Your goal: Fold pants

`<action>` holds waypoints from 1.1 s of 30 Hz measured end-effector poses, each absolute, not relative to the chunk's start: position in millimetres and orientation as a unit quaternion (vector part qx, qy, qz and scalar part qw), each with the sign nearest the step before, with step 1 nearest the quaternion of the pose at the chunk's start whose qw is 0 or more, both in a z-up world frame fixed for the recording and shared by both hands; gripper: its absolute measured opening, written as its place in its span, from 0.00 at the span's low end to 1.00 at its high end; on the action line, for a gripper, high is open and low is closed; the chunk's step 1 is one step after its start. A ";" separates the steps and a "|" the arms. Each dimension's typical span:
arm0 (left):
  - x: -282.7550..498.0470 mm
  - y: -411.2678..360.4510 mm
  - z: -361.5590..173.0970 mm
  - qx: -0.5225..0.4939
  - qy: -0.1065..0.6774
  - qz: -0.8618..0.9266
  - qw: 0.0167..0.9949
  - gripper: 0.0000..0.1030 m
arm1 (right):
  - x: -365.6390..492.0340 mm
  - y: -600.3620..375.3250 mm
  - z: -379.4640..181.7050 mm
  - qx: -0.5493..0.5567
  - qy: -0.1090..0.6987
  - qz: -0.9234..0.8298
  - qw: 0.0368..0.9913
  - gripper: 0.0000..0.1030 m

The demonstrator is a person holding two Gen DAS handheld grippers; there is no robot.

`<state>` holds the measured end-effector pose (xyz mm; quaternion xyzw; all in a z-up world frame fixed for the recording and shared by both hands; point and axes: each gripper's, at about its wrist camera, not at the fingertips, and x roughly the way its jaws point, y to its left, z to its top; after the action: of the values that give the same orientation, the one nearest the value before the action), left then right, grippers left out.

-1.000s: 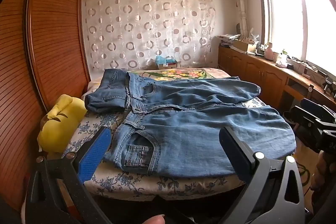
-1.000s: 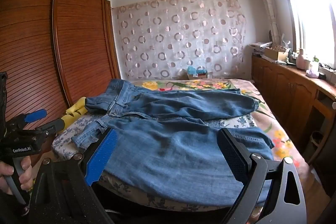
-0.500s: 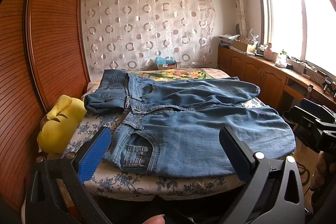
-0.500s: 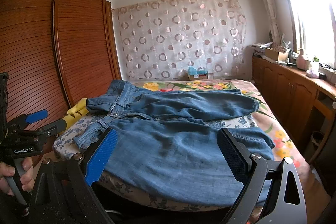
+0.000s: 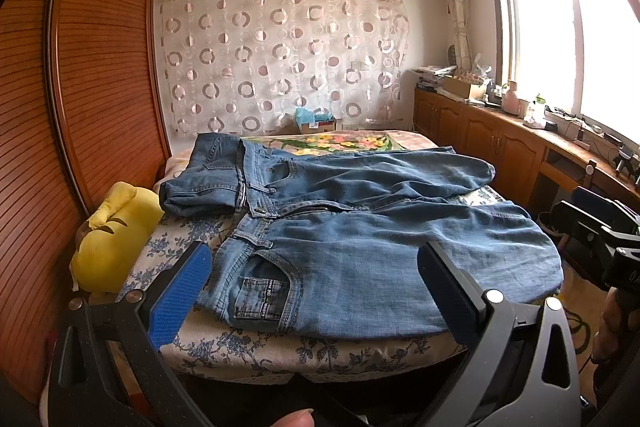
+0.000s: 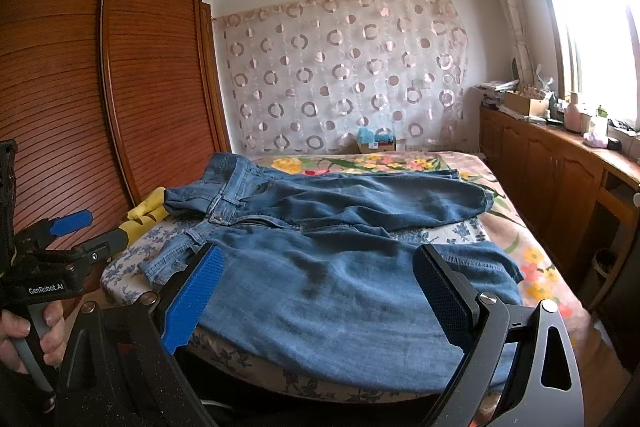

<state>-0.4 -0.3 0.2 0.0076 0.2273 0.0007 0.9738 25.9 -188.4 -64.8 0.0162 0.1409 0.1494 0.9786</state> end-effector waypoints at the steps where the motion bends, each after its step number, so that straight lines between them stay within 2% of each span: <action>1: -0.4 -0.4 0.2 0.008 0.227 0.001 0.974 1.00 | 25.9 -189.0 -64.8 0.018 0.141 0.150 0.979 0.93; 33: -0.5 -0.5 0.2 0.009 0.225 0.001 0.974 1.00 | 25.1 -188.7 -64.3 0.021 0.139 0.150 0.979 0.93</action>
<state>-0.5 -0.5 0.2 0.0086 0.2254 0.0012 0.9742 25.1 -188.7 -64.3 0.0207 0.1392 0.1500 0.9786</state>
